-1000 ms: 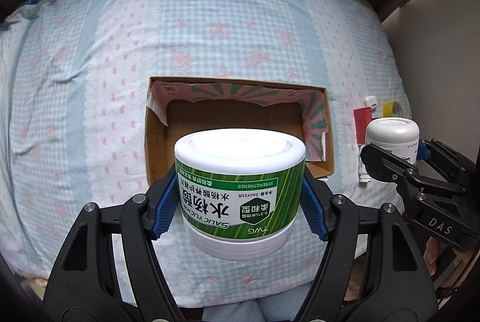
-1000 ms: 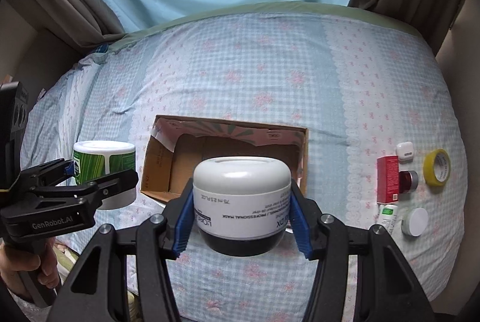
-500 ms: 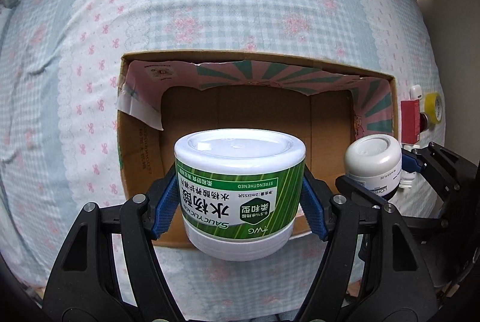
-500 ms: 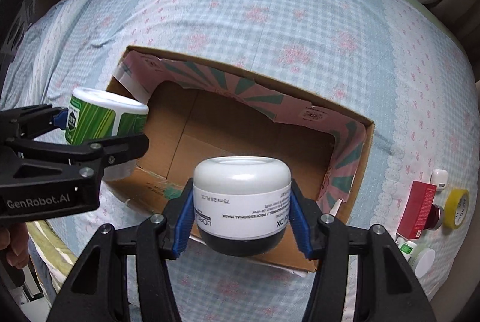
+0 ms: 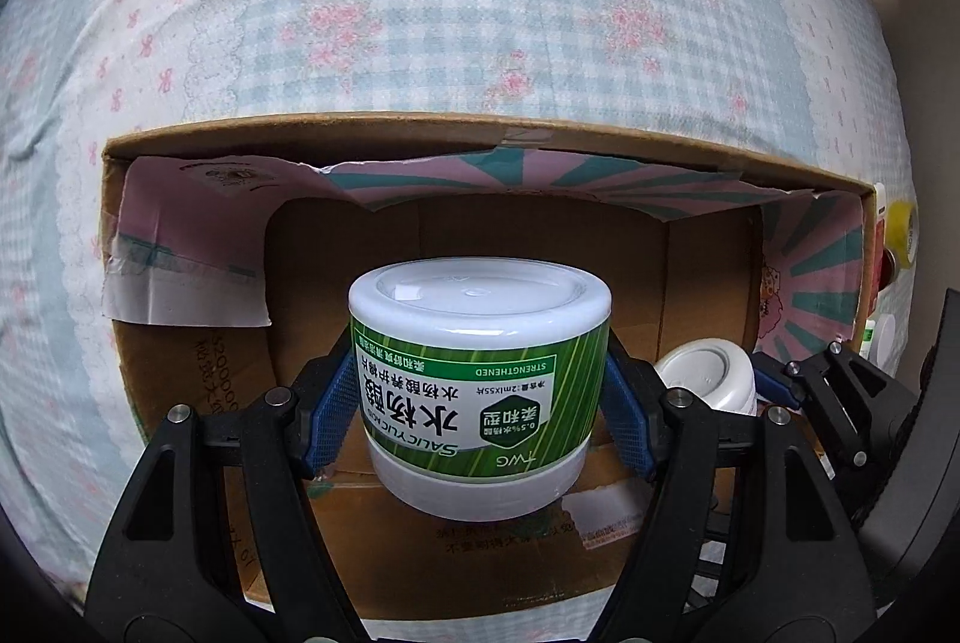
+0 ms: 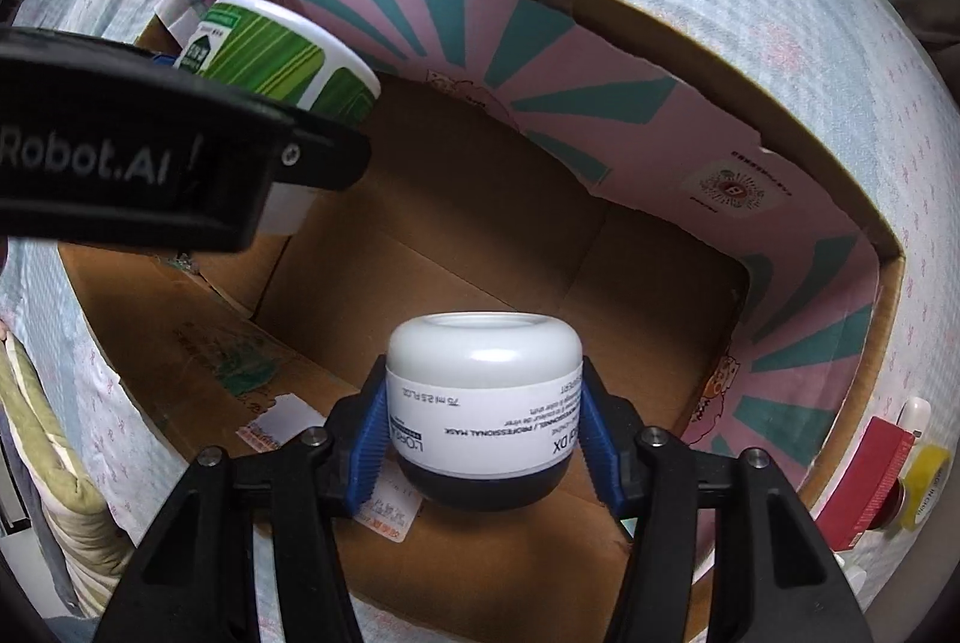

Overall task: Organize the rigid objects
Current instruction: 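Lower both jars into the box and open both tools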

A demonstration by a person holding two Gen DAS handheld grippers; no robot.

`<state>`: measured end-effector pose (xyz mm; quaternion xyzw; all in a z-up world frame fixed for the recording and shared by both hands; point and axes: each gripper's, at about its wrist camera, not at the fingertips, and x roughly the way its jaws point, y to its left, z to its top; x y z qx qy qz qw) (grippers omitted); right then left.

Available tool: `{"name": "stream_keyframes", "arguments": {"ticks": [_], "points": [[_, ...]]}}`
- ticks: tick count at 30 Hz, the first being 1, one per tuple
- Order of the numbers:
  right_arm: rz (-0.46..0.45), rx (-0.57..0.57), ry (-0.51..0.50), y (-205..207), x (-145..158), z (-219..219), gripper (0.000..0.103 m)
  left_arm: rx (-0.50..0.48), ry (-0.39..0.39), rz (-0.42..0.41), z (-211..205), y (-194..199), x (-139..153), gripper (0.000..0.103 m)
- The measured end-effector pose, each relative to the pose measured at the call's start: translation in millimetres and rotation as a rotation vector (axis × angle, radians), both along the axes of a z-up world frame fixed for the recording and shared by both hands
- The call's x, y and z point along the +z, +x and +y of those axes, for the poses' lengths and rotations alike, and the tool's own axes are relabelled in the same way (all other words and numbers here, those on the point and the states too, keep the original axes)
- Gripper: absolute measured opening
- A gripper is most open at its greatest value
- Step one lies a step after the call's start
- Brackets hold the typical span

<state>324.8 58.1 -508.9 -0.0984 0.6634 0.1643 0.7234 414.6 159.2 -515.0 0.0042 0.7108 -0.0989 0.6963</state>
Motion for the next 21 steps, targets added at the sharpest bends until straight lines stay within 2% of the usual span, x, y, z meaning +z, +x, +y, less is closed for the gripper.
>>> {"name": "stream_keyframes", "arguments": {"ticks": [6, 9, 10, 12, 13, 14, 15, 18, 21], "points": [[0.004, -0.007, 0.016, 1, -6, -2, 0.052, -0.006, 0.008, 0.008, -8, 9, -8, 0.068], [-0.005, -0.023, 0.025, 3, -7, -4, 0.052, 0.022, 0.004, 0.005, -7, 14, -9, 0.068], [-0.013, -0.028, 0.025, 4, -7, -5, 0.052, 0.038, -0.007, 0.0, -5, 15, -8, 0.071], [-0.027, -0.044, 0.047, 6, -6, -9, 0.052, 0.069, -0.029, -0.021, -2, 17, 0, 0.096], [-0.023, -0.062, 0.069, 6, -6, -12, 0.055, 0.082, -0.014, -0.031, 0, 17, 4, 0.103], [-0.011, -0.08, 0.107, 7, -5, -15, 0.065, 0.088, -0.008, -0.035, 4, 18, 8, 0.103], [-0.007, -0.1, 0.124, 7, -5, -18, 0.103, 0.094, -0.014, -0.032, 7, 17, 9, 0.103], [-0.024, -0.13, 0.137, 7, -2, -22, 0.103, 0.114, -0.029, -0.014, 15, 12, 9, 0.103], [0.002, -0.146, 0.148, 8, -3, -21, 0.103, 0.118, -0.028, -0.003, 16, 6, 10, 0.103]]}}
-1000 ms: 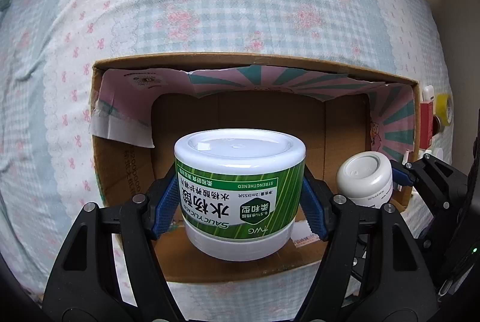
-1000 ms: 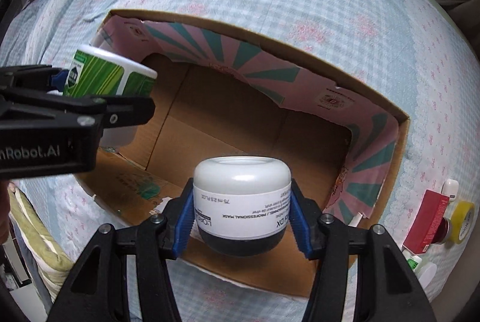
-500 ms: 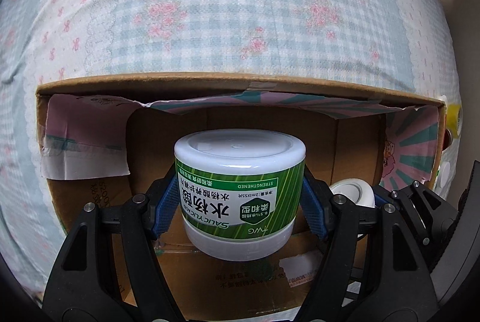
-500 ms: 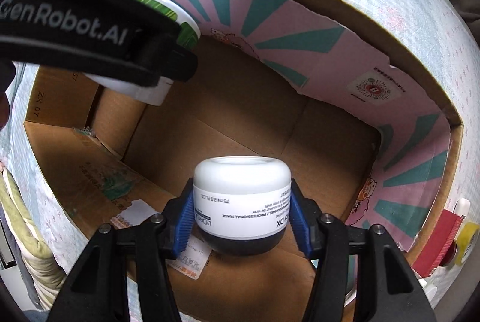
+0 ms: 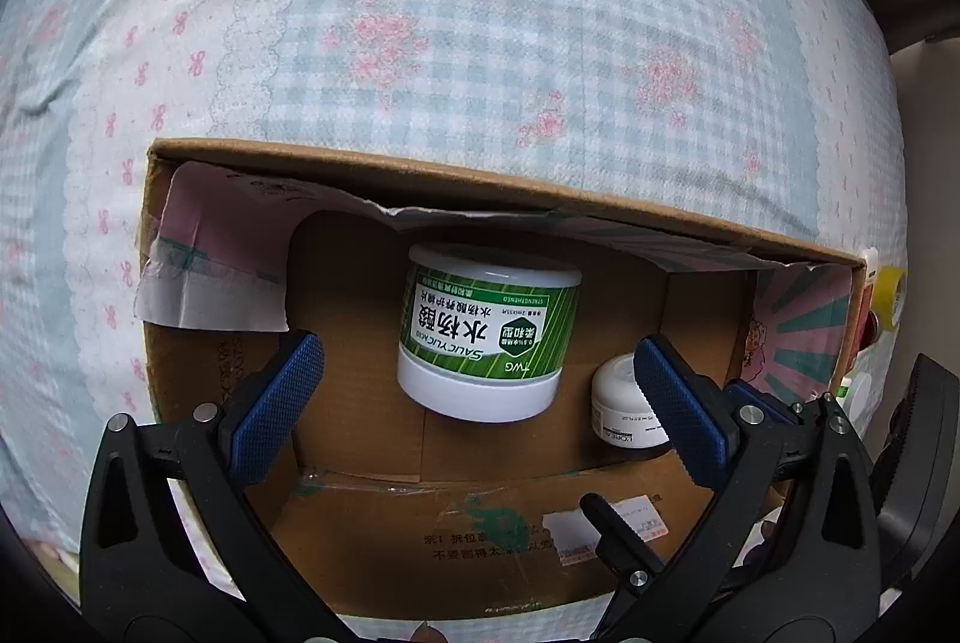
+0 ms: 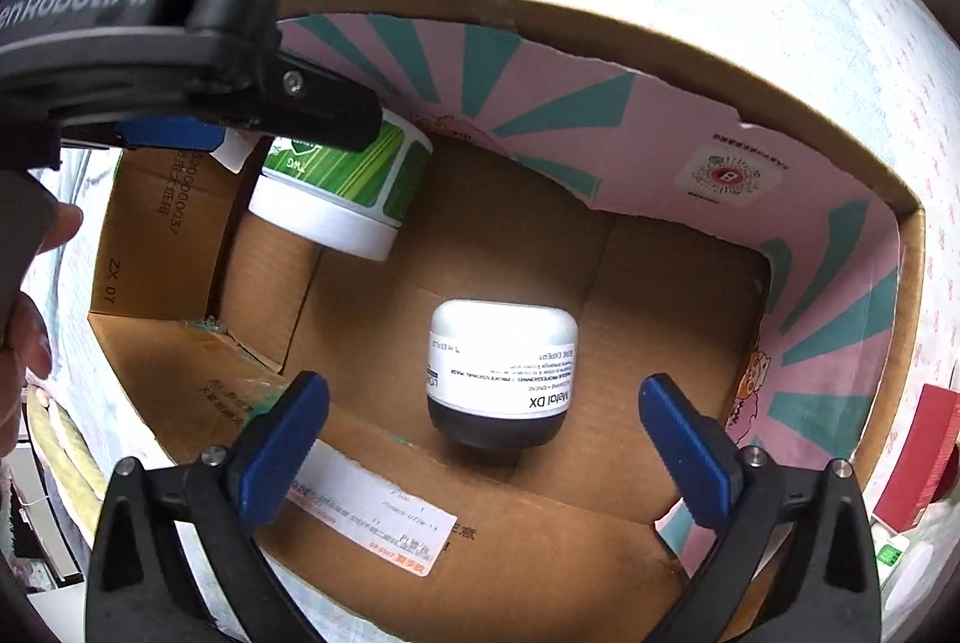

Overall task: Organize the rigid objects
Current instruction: 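Lower both jars into the box and open both tools, then move both tools back toward the remaining toiletries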

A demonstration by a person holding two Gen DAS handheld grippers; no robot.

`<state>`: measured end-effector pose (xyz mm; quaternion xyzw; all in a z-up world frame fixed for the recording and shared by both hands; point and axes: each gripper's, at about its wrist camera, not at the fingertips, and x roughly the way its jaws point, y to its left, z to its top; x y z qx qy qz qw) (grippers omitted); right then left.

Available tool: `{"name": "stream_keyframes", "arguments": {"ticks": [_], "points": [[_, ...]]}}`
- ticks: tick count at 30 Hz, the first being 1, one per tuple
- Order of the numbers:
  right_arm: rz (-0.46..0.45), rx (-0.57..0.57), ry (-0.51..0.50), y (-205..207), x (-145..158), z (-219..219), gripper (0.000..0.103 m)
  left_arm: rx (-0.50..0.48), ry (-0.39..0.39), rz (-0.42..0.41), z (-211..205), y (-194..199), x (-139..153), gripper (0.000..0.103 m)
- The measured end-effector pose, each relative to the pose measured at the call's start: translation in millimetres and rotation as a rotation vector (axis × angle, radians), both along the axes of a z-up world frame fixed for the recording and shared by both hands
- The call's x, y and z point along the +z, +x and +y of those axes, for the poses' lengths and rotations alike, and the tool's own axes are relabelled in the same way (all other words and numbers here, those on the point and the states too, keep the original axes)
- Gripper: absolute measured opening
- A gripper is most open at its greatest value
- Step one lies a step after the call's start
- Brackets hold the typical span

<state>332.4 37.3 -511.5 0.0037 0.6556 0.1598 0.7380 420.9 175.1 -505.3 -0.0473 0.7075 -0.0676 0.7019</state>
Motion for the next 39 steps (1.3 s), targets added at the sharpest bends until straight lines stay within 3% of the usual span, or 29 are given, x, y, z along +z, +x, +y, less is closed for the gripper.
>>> {"name": "stream_keyframes", "arguments": {"ticks": [7, 14, 19, 25, 27, 33, 39], "points": [[-0.009, -0.005, -0.007, -7, 9, -1, 0.103, -0.001, 0.016, -0.025, 2, -10, 12, 0.103], [-0.038, -0.013, -0.034, -12, 31, 6, 0.103, 0.003, 0.014, -0.084, 12, -27, 52, 0.103], [-0.069, -0.007, -0.103, -33, 69, 9, 0.103, 0.013, 0.001, -0.152, 25, -54, 109, 0.103], [-0.086, -0.027, -0.198, -74, 139, -3, 0.103, 0.017, -0.013, -0.231, 38, -101, 183, 0.103], [-0.097, -0.061, -0.225, -90, 161, -12, 0.103, 0.008, -0.017, -0.258, 38, -118, 205, 0.103], [-0.133, -0.222, -0.183, -131, 218, -59, 0.103, -0.094, 0.063, -0.345, 13, -160, 256, 0.103], [-0.162, -0.407, -0.158, -166, 246, -136, 0.103, -0.139, 0.132, -0.431, -40, -189, 285, 0.103]]}}
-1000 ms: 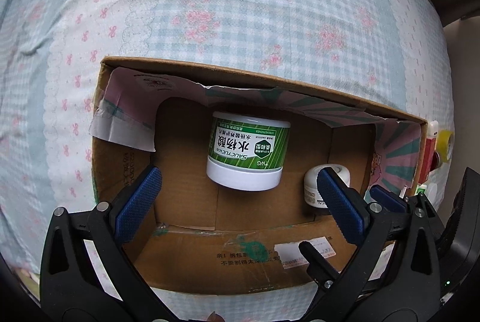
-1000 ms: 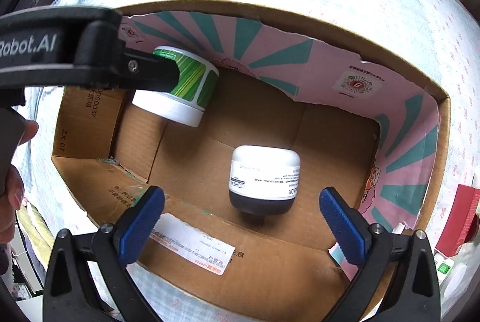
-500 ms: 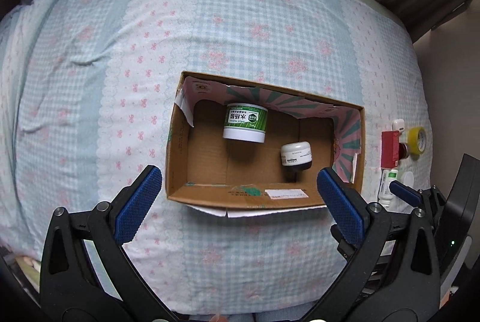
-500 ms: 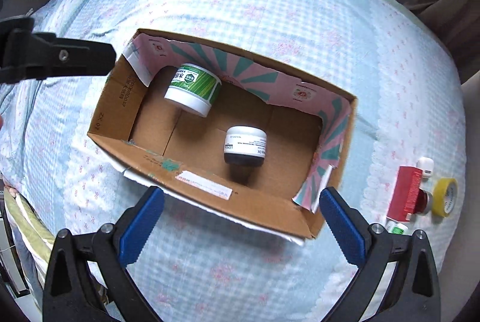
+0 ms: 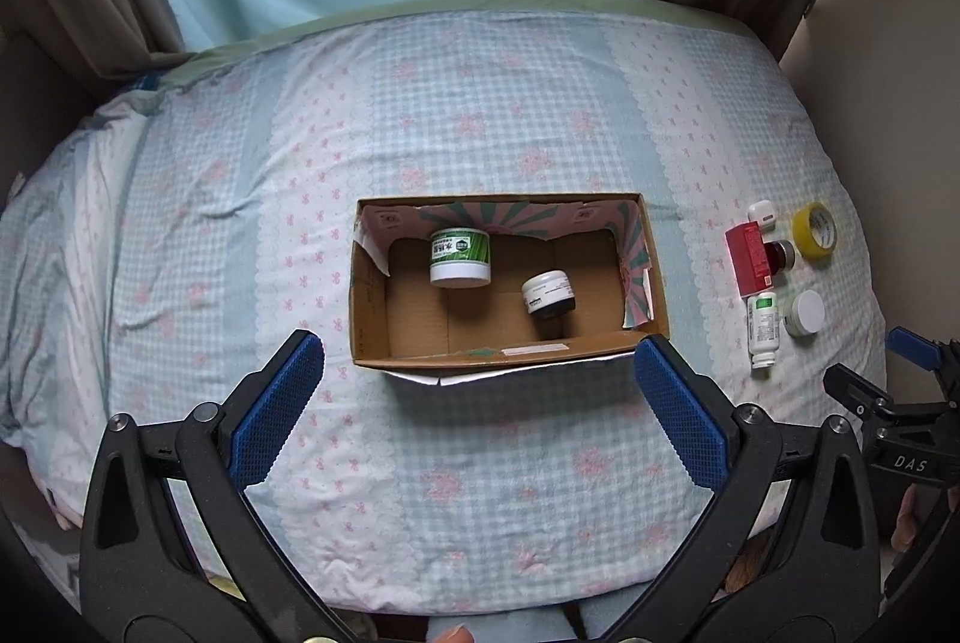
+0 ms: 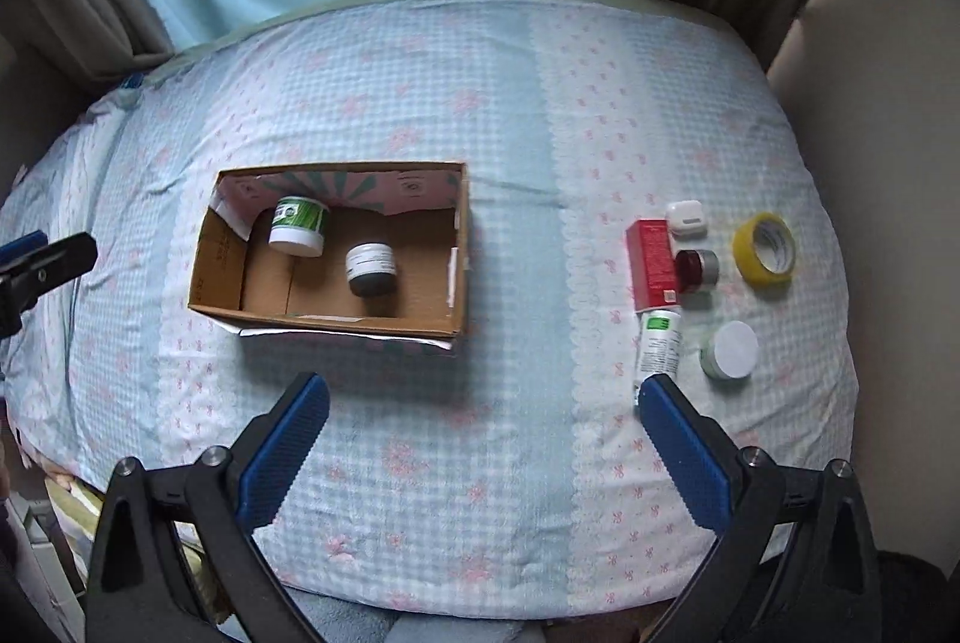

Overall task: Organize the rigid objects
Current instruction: 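Move both tools back toward the remaining toiletries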

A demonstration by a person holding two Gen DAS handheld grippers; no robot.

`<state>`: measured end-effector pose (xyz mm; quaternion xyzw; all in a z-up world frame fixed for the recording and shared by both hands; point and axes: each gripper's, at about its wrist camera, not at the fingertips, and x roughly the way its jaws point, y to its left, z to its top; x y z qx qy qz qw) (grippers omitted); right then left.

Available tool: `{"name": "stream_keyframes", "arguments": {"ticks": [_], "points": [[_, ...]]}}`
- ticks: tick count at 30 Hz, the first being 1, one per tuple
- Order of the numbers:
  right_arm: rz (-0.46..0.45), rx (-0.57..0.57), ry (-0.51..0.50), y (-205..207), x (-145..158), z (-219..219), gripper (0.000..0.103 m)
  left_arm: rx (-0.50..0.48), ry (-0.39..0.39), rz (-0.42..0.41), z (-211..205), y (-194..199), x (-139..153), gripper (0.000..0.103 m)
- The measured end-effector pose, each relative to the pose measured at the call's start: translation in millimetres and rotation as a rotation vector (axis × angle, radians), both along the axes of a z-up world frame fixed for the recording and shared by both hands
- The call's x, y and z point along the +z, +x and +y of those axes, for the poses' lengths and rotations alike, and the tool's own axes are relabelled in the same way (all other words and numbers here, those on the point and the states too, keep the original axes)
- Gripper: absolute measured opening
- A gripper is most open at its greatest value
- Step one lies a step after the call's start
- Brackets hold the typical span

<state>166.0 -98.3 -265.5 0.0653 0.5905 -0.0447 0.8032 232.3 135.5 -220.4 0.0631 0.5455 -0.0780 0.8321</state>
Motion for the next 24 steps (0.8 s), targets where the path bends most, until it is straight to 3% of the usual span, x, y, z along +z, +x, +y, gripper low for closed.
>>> {"name": "stream_keyframes", "arguments": {"ticks": [6, 15, 24], "points": [[-0.021, -0.049, -0.029, -23, -2, -83, 0.103, -0.019, 0.01, -0.037, -80, -9, 2, 0.103], [-0.048, 0.026, -0.08, -35, -18, -195, 0.103, -0.021, -0.11, 0.01, -209, -16, -18, 0.103], [-0.003, 0.067, -0.068, -35, -60, -251, 0.103, -0.052, -0.09, 0.087, -298, 5, -68, 0.103]]}}
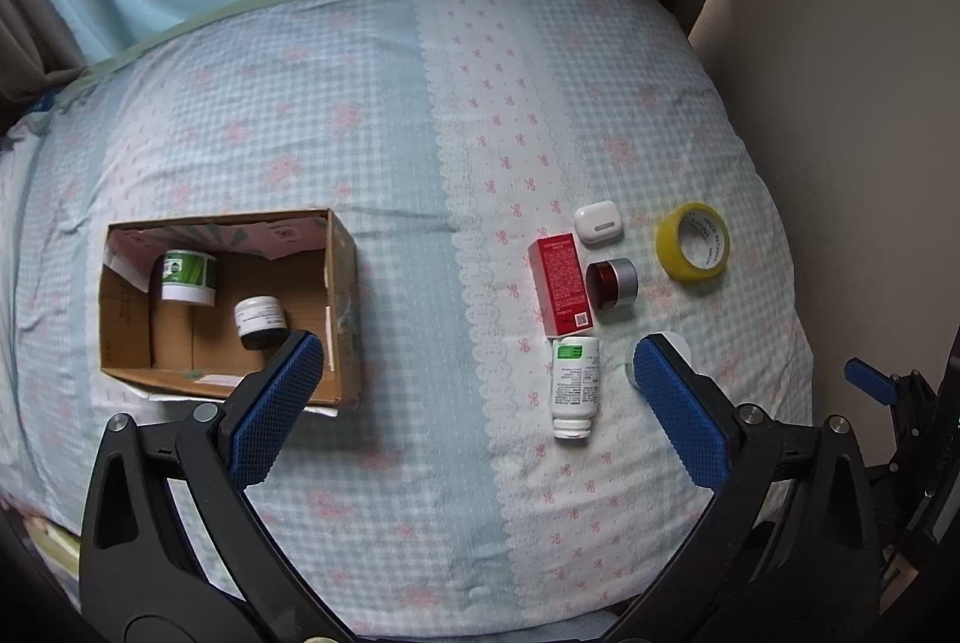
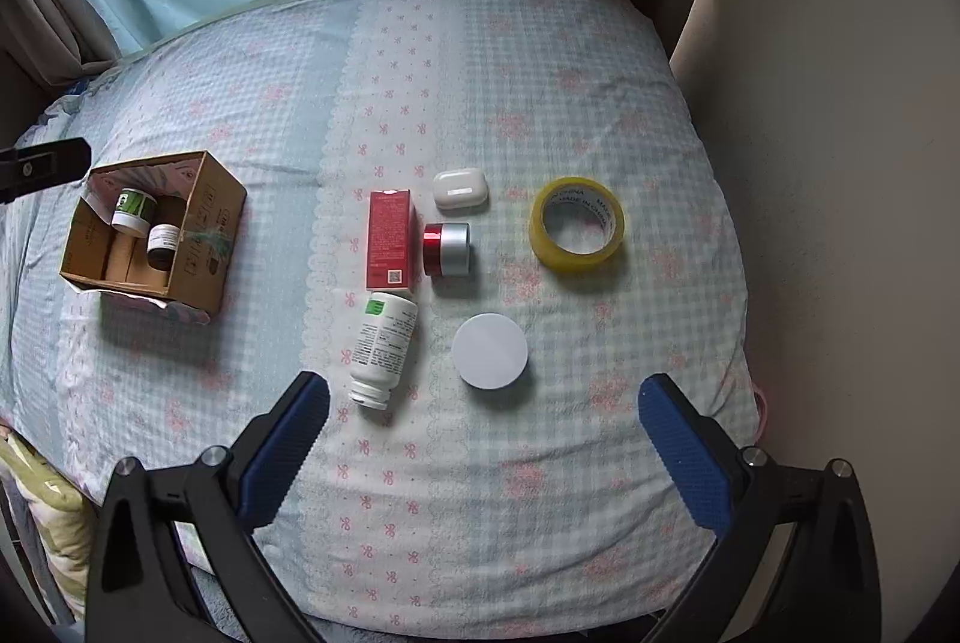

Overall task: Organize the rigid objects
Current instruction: 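Move both tools back toward the remaining toiletries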

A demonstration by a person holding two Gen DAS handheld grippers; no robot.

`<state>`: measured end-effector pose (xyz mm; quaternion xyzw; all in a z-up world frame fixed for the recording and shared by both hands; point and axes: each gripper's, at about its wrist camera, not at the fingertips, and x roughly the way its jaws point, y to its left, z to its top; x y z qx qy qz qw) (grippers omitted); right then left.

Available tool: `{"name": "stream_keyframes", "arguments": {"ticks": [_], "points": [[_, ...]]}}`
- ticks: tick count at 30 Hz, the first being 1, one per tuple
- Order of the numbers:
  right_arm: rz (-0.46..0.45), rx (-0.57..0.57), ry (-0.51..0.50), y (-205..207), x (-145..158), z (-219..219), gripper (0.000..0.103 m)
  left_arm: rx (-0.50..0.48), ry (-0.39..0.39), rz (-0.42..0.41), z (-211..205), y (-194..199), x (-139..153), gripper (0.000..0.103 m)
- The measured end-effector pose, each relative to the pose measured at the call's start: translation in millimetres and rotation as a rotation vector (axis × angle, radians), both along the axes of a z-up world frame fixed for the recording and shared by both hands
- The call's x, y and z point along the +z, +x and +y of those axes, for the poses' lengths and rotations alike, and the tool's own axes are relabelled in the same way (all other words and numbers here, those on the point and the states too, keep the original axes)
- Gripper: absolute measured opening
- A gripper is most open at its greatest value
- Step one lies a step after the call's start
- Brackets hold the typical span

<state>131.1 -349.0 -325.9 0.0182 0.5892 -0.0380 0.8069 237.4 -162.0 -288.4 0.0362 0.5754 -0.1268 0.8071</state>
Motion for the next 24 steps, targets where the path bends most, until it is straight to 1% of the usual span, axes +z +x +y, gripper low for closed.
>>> {"name": "stream_keyframes", "arguments": {"ticks": [4, 7, 10, 16, 18, 20, 24], "points": [[0.013, 0.001, 0.002, 4, -27, -11, 0.103, -0.044, 0.002, 0.032, -31, 16, -38, 0.103], [0.014, 0.002, 0.007, 9, -48, -17, 0.103, -0.072, 0.031, 0.065, -56, 30, -74, 0.103], [0.011, 0.007, 0.014, 14, -72, -21, 0.103, -0.077, 0.047, 0.109, -75, 45, -111, 0.103], [0.01, -0.004, 0.056, 18, -121, -25, 0.103, -0.039, 0.058, 0.223, -98, 67, -187, 0.1], [0.01, -0.003, 0.065, 19, -138, -24, 0.103, -0.02, 0.061, 0.255, -102, 73, -207, 0.098], [0.012, 0.003, 0.048, 20, -151, -20, 0.103, -0.004, 0.064, 0.285, -105, 78, -225, 0.096], [0.016, 0.005, 0.028, 24, -175, -14, 0.103, 0.016, 0.075, 0.324, -112, 86, -252, 0.093]]}}
